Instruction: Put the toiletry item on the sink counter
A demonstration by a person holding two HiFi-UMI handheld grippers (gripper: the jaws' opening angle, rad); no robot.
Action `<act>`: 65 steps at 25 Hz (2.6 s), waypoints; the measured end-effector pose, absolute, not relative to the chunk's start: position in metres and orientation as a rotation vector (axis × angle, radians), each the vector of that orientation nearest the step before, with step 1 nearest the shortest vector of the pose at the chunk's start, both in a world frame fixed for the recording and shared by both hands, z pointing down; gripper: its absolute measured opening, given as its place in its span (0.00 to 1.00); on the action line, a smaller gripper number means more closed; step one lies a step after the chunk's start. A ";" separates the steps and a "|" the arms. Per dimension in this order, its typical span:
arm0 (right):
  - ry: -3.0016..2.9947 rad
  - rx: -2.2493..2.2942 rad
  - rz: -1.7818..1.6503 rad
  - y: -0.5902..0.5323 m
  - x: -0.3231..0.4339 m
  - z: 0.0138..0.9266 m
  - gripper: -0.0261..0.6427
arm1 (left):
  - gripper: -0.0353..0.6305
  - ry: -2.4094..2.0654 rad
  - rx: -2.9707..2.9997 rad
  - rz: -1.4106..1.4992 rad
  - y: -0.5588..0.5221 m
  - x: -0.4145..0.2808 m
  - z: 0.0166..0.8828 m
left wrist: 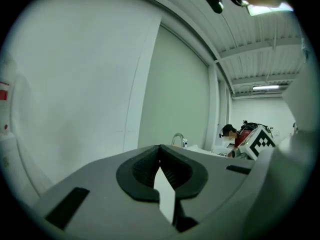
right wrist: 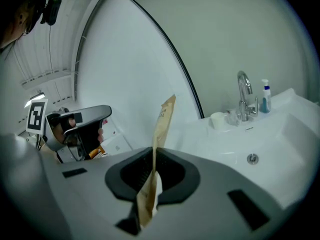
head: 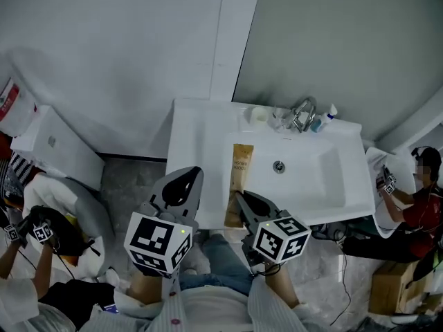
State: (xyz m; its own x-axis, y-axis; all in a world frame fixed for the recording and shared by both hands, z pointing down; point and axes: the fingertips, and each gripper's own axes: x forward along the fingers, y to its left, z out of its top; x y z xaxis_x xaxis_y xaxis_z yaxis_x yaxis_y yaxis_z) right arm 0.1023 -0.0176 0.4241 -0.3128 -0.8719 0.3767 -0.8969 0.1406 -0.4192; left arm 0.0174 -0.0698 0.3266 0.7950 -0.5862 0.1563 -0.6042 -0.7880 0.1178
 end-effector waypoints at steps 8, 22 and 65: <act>-2.401 1.676 0.927 -0.085 0.139 0.419 0.08 | 0.08 -1.076 2.770 0.160 -0.129 0.048 0.319; -2.465 1.517 0.929 -0.141 0.161 0.424 0.08 | 0.08 -1.209 2.697 0.197 -0.172 0.067 0.328; -2.266 1.161 0.709 -0.248 0.170 0.458 0.08 | 0.08 -1.102 2.635 0.238 -0.250 0.077 0.365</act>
